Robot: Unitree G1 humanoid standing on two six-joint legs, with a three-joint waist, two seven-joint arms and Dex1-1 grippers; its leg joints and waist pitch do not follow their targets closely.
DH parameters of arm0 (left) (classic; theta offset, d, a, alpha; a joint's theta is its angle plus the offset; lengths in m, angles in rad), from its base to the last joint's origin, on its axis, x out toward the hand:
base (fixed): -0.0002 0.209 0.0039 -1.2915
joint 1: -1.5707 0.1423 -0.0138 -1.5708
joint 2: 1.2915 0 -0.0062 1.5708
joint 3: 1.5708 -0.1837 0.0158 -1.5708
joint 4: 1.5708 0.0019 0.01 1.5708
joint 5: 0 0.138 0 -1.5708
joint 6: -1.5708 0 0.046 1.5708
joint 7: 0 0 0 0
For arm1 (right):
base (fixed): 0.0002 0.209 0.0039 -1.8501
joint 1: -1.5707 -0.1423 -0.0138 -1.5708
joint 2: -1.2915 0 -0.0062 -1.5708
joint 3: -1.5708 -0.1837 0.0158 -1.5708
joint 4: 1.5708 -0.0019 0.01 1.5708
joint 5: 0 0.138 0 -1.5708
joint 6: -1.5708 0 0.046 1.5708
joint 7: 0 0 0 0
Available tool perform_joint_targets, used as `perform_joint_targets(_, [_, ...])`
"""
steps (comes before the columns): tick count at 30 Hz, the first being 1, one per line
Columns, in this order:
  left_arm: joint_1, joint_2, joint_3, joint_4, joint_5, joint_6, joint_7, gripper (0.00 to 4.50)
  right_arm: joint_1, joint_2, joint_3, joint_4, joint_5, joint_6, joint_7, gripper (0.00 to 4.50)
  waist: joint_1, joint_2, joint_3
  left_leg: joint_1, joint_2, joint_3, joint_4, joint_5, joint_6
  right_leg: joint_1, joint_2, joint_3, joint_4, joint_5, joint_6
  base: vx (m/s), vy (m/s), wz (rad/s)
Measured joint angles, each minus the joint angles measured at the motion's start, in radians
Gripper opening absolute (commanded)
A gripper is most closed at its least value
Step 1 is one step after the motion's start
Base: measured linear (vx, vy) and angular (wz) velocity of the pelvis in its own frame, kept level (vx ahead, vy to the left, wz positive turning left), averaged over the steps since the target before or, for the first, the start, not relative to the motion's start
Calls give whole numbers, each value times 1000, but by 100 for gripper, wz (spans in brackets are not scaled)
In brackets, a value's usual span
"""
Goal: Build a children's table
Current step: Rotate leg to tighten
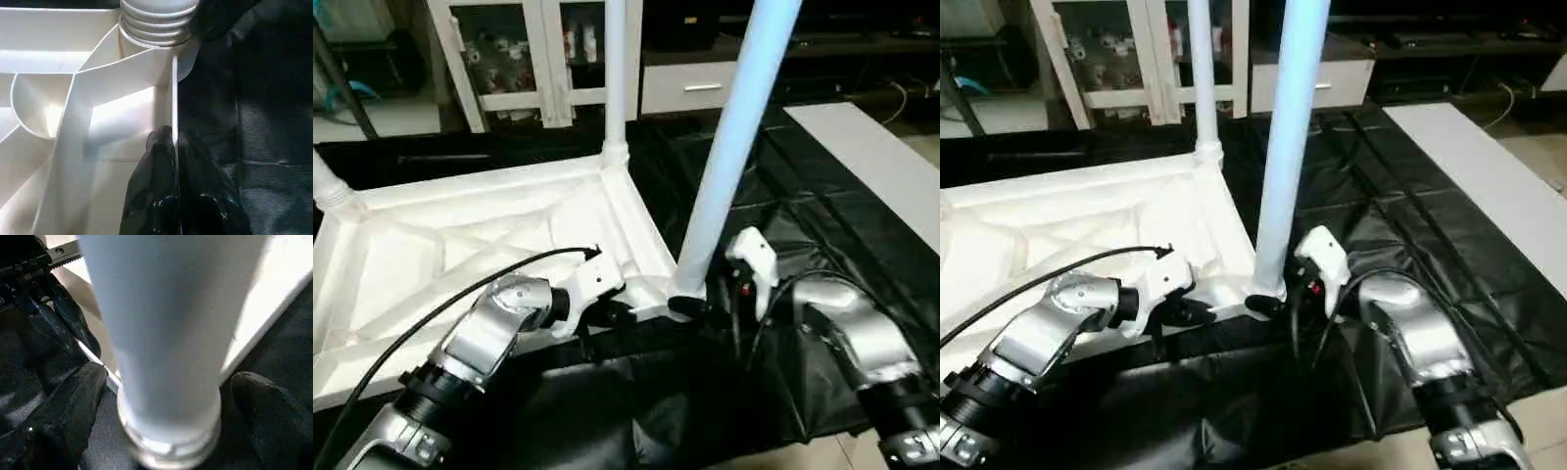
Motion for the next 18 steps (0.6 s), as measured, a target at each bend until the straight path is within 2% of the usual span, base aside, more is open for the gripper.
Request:
perform_joint_targets(5, [12,6,-1,-15,-1,2,-8,0,-10,16,11,55,-17,-35,8,408,3,0,0,1,0,0,0,0,-1,0,0,0,3,0,0,0,0,0])
perform_joint_targets(13, [14,11,0,-26,1,6,-7,0,-22,19,22,79,-35,-63,34,339,2,-10,4,3,1,0,0,2,-3,0,1,1,6,0,0,0,0,0])
perform_joint_targets(18, [18,9,2,-27,1,6,-5,0,-24,29,22,90,-37,-83,40,300,0,-11,4,4,1,1,0,2,-3,0,1,1,6,0,0,0,0,0])
